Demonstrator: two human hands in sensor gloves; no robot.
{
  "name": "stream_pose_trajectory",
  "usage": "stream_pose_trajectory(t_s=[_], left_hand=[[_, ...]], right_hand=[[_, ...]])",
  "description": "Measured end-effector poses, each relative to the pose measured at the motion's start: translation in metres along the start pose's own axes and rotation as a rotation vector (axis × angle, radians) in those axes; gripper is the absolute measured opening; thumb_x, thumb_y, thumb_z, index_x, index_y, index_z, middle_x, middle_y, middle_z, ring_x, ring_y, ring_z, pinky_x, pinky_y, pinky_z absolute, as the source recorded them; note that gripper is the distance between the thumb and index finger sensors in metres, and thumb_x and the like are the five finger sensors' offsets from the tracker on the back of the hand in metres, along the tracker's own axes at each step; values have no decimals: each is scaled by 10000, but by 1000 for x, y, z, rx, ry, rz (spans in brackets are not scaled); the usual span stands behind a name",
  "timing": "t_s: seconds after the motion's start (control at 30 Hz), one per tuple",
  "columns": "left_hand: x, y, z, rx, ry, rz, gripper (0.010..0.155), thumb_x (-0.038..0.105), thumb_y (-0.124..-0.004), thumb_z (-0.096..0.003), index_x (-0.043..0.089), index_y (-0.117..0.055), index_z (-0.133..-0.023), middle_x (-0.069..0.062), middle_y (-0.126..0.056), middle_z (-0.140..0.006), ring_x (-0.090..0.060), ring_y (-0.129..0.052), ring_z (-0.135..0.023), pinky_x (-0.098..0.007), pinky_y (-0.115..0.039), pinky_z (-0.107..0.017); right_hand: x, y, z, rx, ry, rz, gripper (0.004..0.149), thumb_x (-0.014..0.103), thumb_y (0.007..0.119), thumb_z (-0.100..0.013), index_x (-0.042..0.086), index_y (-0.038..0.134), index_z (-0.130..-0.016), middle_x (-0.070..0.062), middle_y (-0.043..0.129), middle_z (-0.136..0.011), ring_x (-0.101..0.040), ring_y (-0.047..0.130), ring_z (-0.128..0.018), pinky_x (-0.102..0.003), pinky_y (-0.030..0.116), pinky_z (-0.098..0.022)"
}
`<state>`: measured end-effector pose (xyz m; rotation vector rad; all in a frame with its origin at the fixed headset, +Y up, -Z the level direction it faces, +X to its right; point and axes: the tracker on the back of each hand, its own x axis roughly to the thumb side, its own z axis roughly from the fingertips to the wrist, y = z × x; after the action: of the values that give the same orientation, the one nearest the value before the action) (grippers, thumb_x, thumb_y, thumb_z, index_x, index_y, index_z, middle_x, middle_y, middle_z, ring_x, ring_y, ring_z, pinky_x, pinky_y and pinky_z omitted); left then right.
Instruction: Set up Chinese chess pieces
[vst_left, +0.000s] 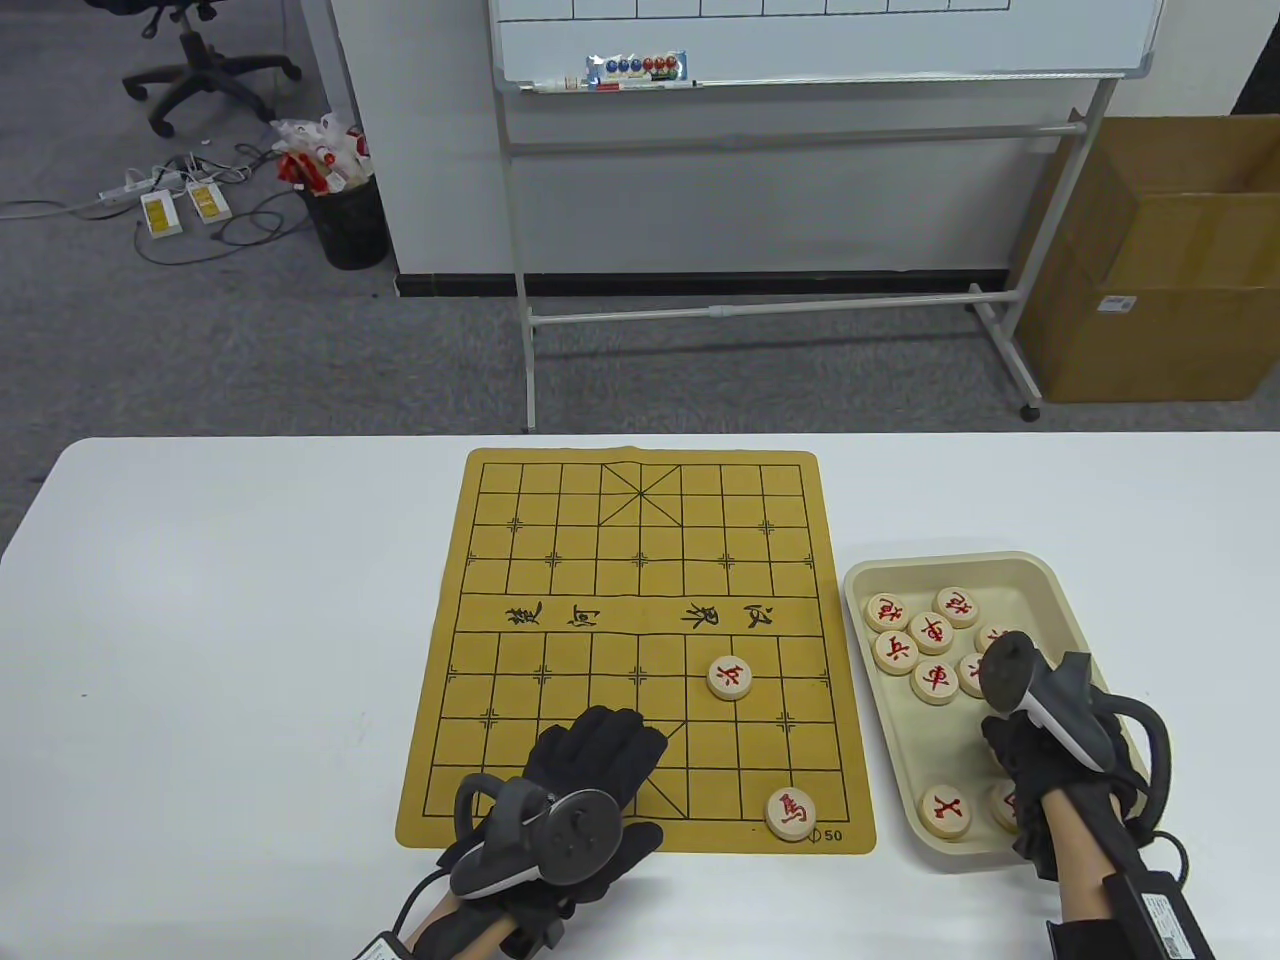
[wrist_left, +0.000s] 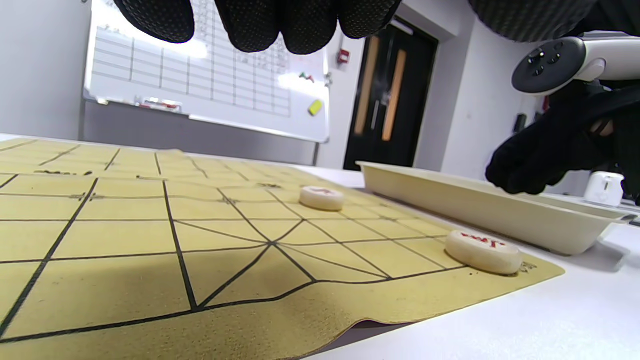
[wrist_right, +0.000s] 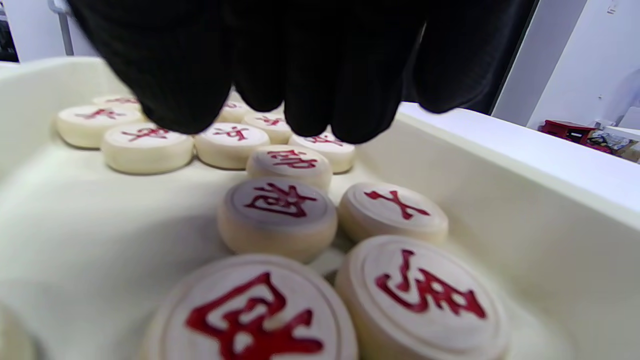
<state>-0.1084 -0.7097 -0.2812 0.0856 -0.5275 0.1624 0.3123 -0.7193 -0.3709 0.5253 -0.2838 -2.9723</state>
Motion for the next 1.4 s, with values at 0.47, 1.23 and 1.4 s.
stream_pose_trajectory(t_s=[0.47,1.23,1.4], left_hand=[[0,0,0,-8,0,-3,825,615,-636,-379,284,-405,-1100,-53,-445,-1194,-330,-483,-1126,-625,-510,-776],[0,-1,-1,-10,1,-3,824,614,-636,-380,284,-406,-1099,-52,-447,-1193,-330,-482,-1126,-626,-507,-778],[0,-1,0,-10,0,-4,824,614,-637,-380,284,-406,-1099,-54,-445,-1194,-331,-484,-1126,-626,-508,-776]], right_hand=[[8,14,-5,47,9,133,726,492,886,-406,226,682,-1049,-31,889,-980,-318,818,-963,-619,554,-767],[18,18,-1,83,-11,247,821,485,909,-393,217,587,-1100,-50,826,-1003,-315,781,-999,-656,475,-783],[20,20,0,78,-15,255,845,498,904,-391,203,571,-1109,-63,821,-1009,-327,777,-1008,-662,472,-781]])
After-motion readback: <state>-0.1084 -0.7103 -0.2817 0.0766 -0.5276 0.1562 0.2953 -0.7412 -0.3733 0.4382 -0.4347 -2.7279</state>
